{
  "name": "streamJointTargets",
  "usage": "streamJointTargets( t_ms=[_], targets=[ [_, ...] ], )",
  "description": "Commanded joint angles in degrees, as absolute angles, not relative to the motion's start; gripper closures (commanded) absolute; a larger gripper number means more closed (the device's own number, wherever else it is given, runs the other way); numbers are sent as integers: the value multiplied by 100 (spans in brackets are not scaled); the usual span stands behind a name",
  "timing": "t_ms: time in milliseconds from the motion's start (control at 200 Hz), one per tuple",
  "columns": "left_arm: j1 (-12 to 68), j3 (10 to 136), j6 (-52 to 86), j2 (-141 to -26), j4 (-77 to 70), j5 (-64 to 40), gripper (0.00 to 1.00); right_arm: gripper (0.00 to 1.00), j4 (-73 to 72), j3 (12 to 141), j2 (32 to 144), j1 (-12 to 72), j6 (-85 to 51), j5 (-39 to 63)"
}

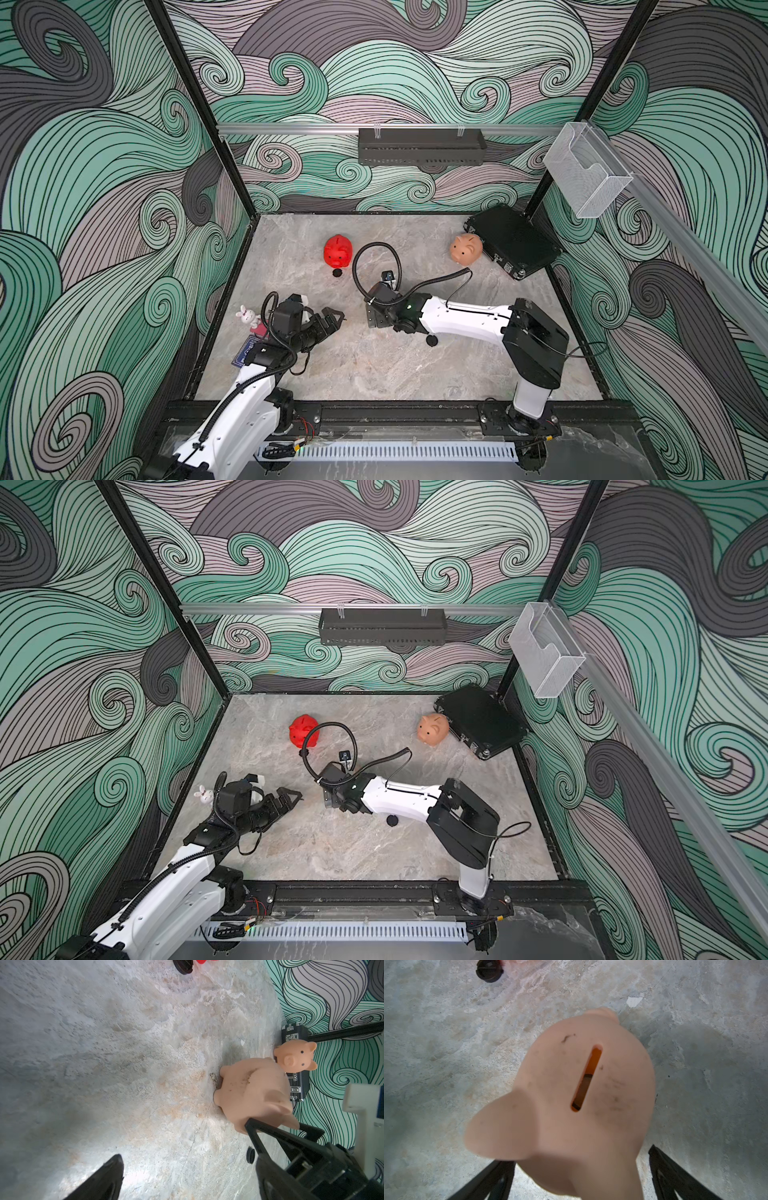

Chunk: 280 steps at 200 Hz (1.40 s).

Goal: Open piggy banks
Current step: Move the piggy bank to the center of the board.

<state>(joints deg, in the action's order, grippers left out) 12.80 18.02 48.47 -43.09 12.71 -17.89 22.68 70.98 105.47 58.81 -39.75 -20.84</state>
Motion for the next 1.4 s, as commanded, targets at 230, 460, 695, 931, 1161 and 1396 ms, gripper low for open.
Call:
streamJointTargets(
  t_ms=[230,460,695,931,1161,1396],
  targets=[
    [1064,2199,4657,-4874,882,-1998,5,7,2482,7481,10805,5651,-3351,-1865],
    [793,2344,4629,-5375,521,-1940,8,9,2486,7777,11050,5351,-2849,-1435],
    [514,2787,4567,-6304,98,-2169,9,9,2494,8318,11506,5007,-2212,-871],
    [353,3471,4312,-7054,319,-2576,11,10,2746,8913,11873,4689,-1894,-692],
    [325,3854,4212,-7491,299,-2689,11,11,2939,9474,12221,4416,-1741,-498],
    [316,4138,4125,-7844,360,-2661,11,12,3151,10223,12653,4255,-1639,-373]
  ],
)
